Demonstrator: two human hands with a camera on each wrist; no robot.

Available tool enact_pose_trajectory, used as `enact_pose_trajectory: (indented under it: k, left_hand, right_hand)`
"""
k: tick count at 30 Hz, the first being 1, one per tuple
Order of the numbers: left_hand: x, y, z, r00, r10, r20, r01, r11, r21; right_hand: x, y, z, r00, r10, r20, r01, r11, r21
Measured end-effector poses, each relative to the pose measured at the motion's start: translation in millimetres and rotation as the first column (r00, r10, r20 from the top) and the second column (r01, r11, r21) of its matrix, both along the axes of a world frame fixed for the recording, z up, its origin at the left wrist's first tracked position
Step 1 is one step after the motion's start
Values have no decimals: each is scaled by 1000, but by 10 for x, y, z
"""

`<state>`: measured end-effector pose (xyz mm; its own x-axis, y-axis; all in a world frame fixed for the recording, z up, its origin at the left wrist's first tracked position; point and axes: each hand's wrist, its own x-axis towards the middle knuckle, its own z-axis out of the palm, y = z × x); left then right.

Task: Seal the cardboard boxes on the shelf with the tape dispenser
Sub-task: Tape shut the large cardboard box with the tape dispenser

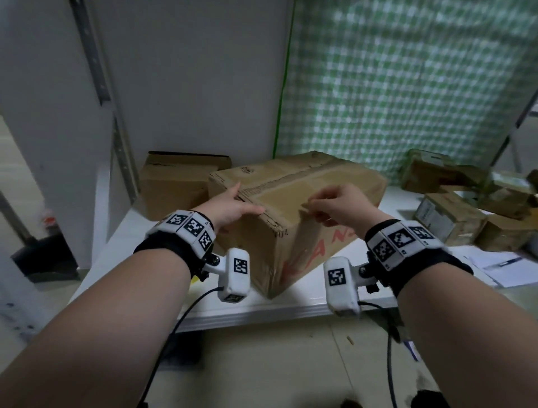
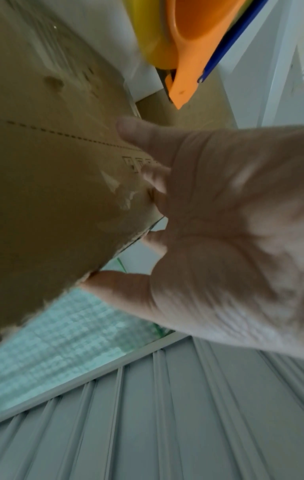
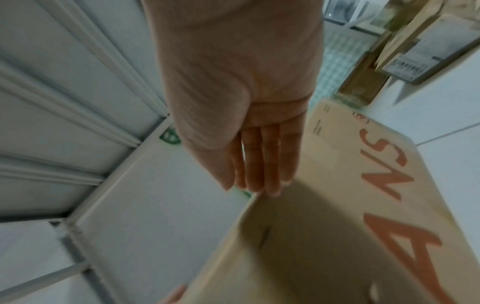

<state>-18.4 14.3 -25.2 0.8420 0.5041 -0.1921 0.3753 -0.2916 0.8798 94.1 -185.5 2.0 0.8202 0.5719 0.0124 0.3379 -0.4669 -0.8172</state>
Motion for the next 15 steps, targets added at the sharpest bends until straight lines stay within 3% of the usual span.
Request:
enact_pose_trajectory:
  k: [3, 6, 9, 11, 15]
  left_hand:
    - [86, -13, 34, 998, 29, -54, -29, 1000, 7]
    - [216, -8, 83, 995, 34, -91, -34, 999, -7]
    - [347, 47, 131, 992, 25, -126, -32, 998, -50]
    - [410, 75, 163, 991, 21, -131, -35, 994, -107]
    - [495, 83, 200, 990, 4, -139, -21, 993, -120]
  right_hand:
    - [397, -81, -64, 964, -216, 153, 220, 975, -9]
    - [774, -130, -165, 927, -311, 209, 338, 935, -108]
    - [1047, -138, -288, 889, -299, 347, 411, 855, -315]
    - [1102, -147, -309, 865, -279, 417, 440, 820, -365]
    - [1096, -149, -325, 889, -134, 439, 346, 824, -448]
